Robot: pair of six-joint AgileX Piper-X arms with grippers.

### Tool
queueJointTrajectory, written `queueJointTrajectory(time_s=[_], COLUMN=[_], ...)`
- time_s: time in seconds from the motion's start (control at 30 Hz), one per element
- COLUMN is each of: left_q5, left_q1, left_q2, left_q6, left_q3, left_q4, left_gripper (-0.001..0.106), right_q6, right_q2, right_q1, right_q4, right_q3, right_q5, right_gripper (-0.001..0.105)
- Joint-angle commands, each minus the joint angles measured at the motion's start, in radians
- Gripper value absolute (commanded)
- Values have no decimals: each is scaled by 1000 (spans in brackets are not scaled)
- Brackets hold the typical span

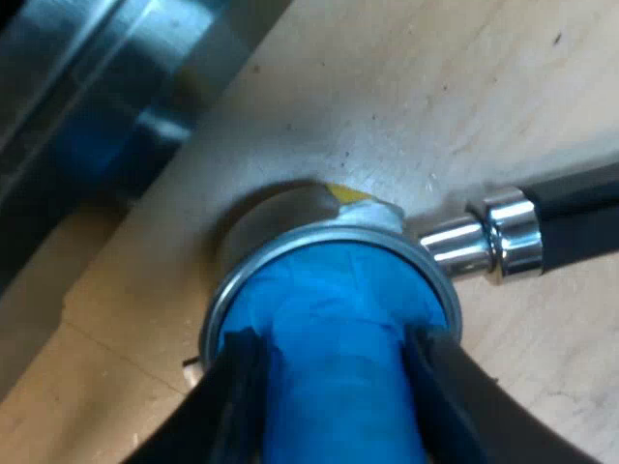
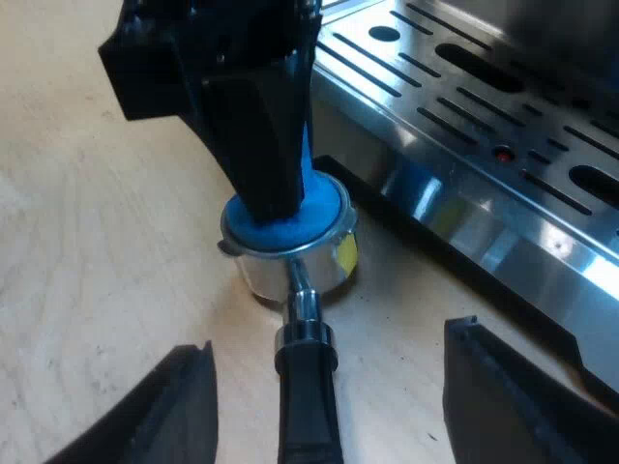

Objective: Grind coffee beans and then tamp

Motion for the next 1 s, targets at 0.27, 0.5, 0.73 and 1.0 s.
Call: queueJointTrajectory(time_s=[0.27, 0.5, 0.73, 1.0], left_q5=[-1, -1, -16, -69], left_q1=[-3, -3, -57, -140], left_q2=[1, 71, 109, 165], left_q6=[-13, -13, -13, -26], left_q3=[-6, -6, -6, -6], left_q4=[-15, -13, -13, -11], left_gripper=[1, 1, 1, 1], right_q6=[-13, -13, -13, -13], right_q2=[-1, -1, -1, -1], right_q1=[0, 0, 0, 0], right_q4=[-15, -15, -15, -15], right_q3=[-2, -2, -2, -2], right_q5=[-2, -2, -2, -2], right_gripper=[54, 54, 54, 54])
